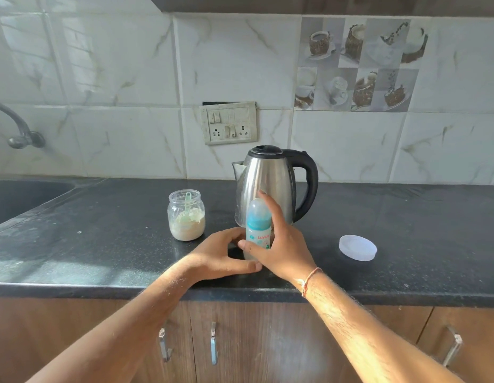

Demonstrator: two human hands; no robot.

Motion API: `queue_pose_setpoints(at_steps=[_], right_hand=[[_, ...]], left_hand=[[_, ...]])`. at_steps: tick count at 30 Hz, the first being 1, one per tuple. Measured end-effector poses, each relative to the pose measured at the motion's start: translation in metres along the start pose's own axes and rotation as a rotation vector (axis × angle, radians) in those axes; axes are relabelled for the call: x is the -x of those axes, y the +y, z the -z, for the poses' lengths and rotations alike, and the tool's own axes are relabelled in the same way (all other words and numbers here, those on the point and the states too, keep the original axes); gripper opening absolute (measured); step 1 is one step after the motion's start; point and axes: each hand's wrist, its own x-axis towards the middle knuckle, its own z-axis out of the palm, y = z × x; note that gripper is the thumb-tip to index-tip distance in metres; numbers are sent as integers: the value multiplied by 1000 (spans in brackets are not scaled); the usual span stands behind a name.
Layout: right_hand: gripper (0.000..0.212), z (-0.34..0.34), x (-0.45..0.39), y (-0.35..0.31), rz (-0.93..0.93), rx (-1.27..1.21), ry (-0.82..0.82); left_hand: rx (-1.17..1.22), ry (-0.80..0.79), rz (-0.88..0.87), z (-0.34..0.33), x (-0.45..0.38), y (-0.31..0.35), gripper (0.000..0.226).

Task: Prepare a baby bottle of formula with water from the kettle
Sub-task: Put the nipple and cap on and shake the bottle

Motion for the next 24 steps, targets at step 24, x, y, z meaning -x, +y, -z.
queue_pose_setpoints(at_steps=[24], right_hand=[[72, 16, -8, 9, -551, -1181, 412]], left_hand=[[-81, -32, 23, -7, -7, -9, 127]])
